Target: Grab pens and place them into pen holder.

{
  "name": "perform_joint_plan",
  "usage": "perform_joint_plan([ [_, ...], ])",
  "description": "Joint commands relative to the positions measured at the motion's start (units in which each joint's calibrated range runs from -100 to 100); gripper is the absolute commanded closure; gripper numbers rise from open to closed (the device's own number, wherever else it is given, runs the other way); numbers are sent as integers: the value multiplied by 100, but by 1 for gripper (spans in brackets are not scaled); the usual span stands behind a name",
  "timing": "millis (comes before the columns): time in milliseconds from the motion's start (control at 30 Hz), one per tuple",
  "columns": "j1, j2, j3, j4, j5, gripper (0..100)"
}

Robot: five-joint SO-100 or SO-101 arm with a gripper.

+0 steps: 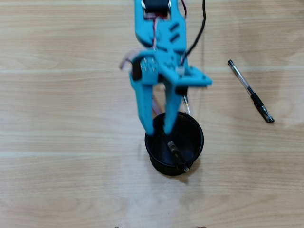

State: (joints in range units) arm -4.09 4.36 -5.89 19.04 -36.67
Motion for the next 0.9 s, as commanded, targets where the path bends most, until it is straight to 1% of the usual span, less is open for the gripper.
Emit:
perform_joint_plan([
  [0, 611, -926, -937, 3730, 1132, 89],
  [67, 998, -816, -1136, 5699, 1587, 89],
  [133, 1224, -495, -1045, 7194, 1634, 89],
  [200, 1216, -47, -738, 7658, 1576, 89],
  [300, 958, 595, -312, 7392, 1498, 89],
  [433, 555, 1204, -240, 6403, 1472, 89],
  [500, 426, 1432, -312, 6102, 1472, 89],
  [600, 353, 1737, -502, 5991, 1446, 89],
  [700, 369, 2075, -701, 6051, 1200, 89],
  [867, 361, 2523, -855, 5879, 1153, 89],
])
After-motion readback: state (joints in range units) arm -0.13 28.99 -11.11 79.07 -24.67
